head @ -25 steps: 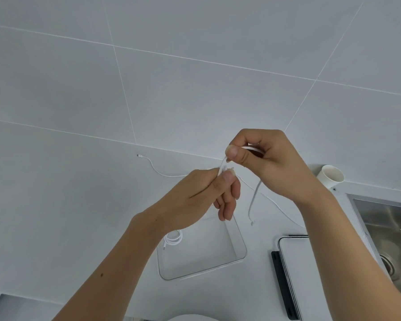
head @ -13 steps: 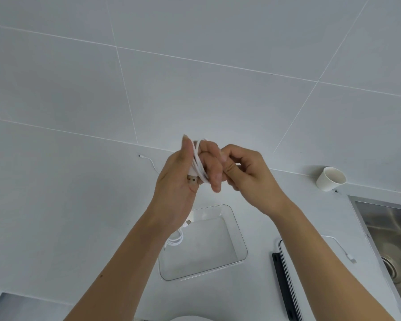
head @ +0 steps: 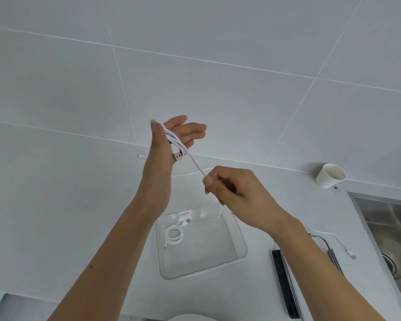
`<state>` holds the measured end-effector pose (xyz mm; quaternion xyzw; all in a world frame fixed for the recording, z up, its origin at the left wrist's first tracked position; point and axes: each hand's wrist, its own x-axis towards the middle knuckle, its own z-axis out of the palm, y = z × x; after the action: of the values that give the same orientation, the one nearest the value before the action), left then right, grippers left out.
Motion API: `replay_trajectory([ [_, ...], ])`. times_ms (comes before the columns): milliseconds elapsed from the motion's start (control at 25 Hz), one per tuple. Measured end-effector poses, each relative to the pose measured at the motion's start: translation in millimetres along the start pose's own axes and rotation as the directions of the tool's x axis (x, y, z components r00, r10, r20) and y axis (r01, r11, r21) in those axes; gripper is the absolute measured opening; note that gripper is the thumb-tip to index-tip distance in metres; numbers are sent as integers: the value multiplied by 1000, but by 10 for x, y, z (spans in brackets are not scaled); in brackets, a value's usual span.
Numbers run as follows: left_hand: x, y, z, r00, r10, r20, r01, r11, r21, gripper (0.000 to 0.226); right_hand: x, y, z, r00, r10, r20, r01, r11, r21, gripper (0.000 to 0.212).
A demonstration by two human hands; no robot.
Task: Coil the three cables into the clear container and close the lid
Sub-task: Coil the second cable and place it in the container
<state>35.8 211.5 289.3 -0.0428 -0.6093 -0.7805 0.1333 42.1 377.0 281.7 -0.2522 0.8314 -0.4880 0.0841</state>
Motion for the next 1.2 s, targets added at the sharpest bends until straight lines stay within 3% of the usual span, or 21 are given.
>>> replay_trajectory([
  [80, -13, -18, 31, 1000, -7, 9, 6, 999, 40, 63, -5, -35, 0, 1000, -24, 13, 25, 998, -57, 28],
  [240, -65, -126, 30, 992, 10, 126, -45, 958, 282, 53, -22, -159, -98, 997, -71, 14, 72, 992, -100, 27],
  [480, -66, -189, -5, 936, -268, 228, 133, 869, 477, 82, 20, -335, -307, 988, -152, -34, 151, 988, -11, 24],
  [520, -157, -188, -19, 903, -298, 308, 148, 891, 428, 82, 33, -344, -326, 984, -169, -48, 169, 985, 10, 27],
  [560, -142, -262, -14, 873, -351, 338, 242, 914, 325, 54, 52, -339, -346, 981, -179, -71, 181, 983, 19, 29],
  [600, -247, -271, -53, 784, -384, 487, 302, 922, 242, 124, 72, -344, -365, 979, -183, -94, 185, 983, 13, 29],
  [680, -241, -283, -57, 757, -365, 543, 336, 929, 155, 104, 121, -325, -381, 977, -175, -123, 177, 984, 1, 24],
  [720, -198, -204, 19, 738, -438, 512, 357, 899, 254, 97, 142, -306, -379, 976, -171, -136, 174, 985, 16, 22],
  [800, -259, -85, 77, 780, -328, 533, 220, 941, 258, 70, 170, -256, -353, 980, -147, -138, 162, 981, 107, 22],
  [880, -315, -25, 57, 789, -258, 557, 208, 966, 152, 56, 175, -216, -298, 992, -88, -92, 108, 961, 253, 26],
  [1000, -298, -13, 74, 805, -214, 554, 194, 976, 96, 52, 144, -195, -200, 998, 6, -63, 17, 931, 364, 28],
  [1200, -297, -44, 53, 775, -215, 594, 238, 970, 40, 54, 120, -111, -85, 975, 2, -221, 65, 953, 296, 30],
])
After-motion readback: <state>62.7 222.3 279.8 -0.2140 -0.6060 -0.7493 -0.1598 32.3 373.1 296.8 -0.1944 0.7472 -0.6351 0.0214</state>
